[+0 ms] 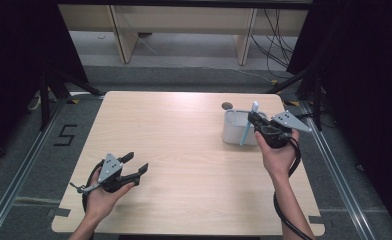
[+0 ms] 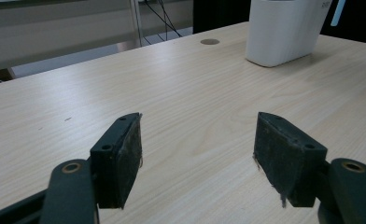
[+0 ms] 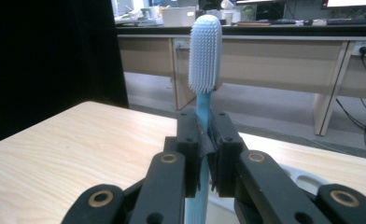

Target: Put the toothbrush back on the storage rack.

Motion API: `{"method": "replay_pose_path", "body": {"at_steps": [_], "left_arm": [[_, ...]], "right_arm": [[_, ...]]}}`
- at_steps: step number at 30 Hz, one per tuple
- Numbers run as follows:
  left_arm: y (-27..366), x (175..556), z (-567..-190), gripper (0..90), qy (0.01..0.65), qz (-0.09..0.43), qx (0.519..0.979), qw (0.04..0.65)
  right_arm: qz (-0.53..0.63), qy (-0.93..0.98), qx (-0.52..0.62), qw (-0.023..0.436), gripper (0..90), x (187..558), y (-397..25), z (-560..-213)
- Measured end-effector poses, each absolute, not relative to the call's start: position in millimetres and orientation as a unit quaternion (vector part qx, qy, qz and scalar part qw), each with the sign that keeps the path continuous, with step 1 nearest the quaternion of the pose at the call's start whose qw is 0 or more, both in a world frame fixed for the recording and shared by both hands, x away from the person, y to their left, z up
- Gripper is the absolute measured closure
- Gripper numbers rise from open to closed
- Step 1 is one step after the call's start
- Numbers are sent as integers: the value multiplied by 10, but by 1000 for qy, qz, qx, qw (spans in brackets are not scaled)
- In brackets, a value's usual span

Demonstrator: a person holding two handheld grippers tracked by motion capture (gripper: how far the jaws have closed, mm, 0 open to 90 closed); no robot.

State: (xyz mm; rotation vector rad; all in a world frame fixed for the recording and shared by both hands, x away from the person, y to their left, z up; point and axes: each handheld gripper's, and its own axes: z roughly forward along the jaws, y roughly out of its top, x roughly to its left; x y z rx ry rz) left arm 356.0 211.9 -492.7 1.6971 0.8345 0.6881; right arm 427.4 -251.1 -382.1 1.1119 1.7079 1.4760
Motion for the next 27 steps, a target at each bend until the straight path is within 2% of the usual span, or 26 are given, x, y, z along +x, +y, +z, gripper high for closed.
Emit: {"method": "replay_pose_path", "body": {"at_steps": [15,27], "left_arm": [[2131,3608,-5141,309,352,300,691,556],[2142,3611,-5217,307,360,302,692,548]], "right_arm": [[558,628,432,328,843,4408,-2628,-3640],[555,619,437,342,843,4513,-2679,-3552]]}}
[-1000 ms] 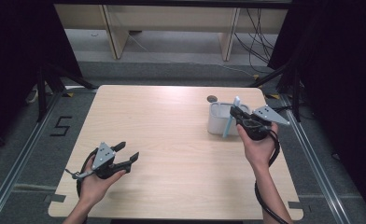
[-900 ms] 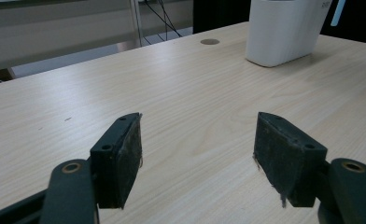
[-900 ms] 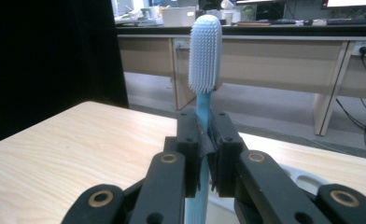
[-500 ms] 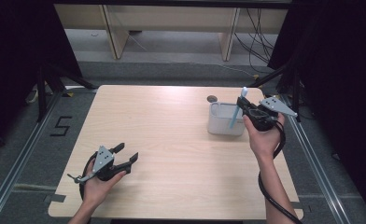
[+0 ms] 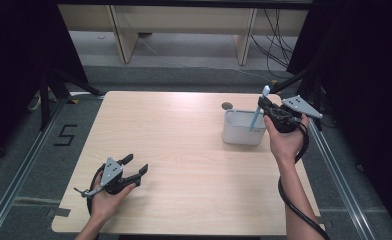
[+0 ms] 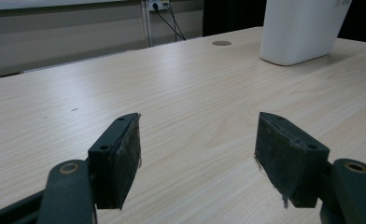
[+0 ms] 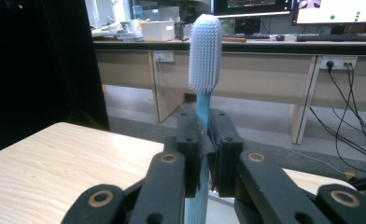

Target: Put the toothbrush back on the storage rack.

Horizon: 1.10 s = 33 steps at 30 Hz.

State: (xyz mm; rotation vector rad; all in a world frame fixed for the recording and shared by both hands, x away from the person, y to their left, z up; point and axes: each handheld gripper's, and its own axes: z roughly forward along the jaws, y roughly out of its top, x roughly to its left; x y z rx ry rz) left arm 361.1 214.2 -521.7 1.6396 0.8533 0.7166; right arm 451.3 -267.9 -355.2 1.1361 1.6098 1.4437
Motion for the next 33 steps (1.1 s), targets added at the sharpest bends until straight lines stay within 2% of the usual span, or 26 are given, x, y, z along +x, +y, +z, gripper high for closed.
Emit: {"method": "replay_pose_path", "body": {"at_steps": [33], "left_arm": [[2142,3627,-5233,307,357,305,687,555]], "right_arm": [[546,605,446,369,843,4743,-2771,-3435]]}}
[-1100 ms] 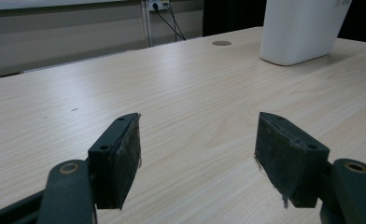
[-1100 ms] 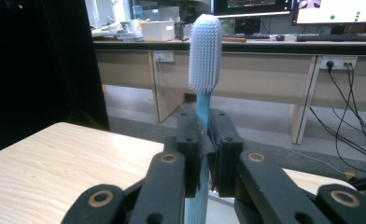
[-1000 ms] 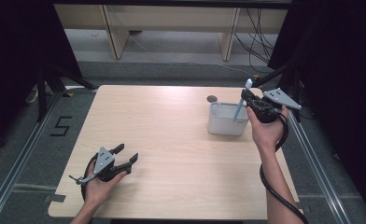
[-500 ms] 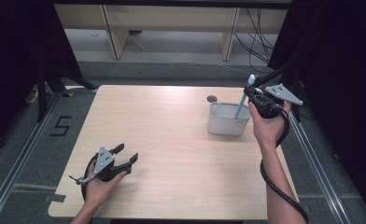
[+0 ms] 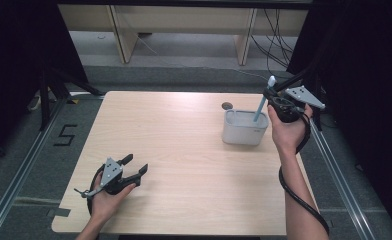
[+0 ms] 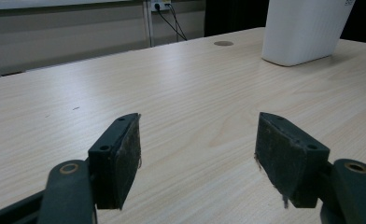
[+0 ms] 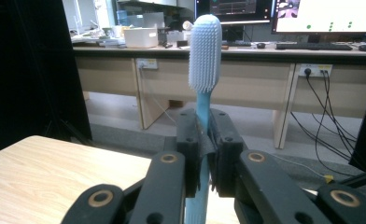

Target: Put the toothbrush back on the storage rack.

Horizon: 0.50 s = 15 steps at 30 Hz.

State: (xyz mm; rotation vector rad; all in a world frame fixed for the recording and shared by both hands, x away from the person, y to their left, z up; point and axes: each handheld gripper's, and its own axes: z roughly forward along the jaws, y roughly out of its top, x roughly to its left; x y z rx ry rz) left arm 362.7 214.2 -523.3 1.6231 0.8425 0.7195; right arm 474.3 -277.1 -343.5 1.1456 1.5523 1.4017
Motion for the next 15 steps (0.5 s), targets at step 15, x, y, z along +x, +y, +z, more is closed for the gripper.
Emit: {"method": "replay_pose_path", "body": {"at_steps": [15], "left_arm": [[2138,3605,-5226,307,364,301,690,548]], "right_arm": [[543,597,457,374,843,4823,-2834,-3464]]}}
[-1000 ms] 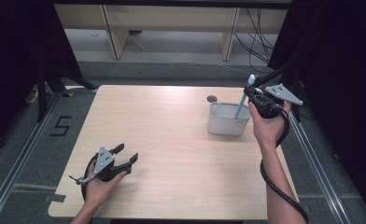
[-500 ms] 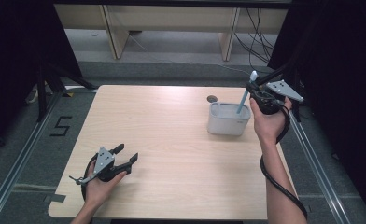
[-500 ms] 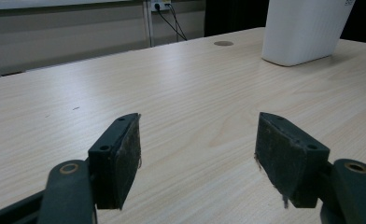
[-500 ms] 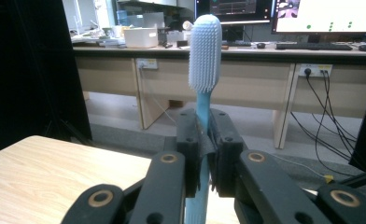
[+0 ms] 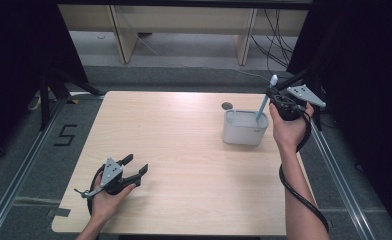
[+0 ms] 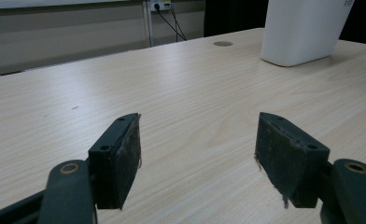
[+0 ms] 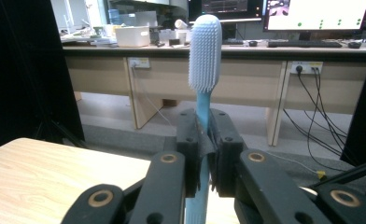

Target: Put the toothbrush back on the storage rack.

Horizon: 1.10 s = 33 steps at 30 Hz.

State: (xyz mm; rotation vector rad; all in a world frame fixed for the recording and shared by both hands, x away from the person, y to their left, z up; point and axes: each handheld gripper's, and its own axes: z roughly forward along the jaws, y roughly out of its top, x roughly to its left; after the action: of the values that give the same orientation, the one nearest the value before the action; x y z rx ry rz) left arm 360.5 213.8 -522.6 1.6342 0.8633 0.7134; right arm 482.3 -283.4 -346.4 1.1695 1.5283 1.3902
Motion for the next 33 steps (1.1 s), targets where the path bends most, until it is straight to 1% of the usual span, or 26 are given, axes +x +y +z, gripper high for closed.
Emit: {"method": "replay_pose_path", "body": {"at_steps": [1,11,33], "left_arm": [[2133,3625,-5234,308,357,303,686,557],[2136,3604,-5226,308,365,300,689,549],[2143,3603,-5226,309,368,299,687,551]], "right_arm": [[542,595,459,375,843,4817,-2833,-3460],[533,594,462,387,842,4817,-2885,-3456],[518,600,470,387,842,4836,-2945,-3613]]}}
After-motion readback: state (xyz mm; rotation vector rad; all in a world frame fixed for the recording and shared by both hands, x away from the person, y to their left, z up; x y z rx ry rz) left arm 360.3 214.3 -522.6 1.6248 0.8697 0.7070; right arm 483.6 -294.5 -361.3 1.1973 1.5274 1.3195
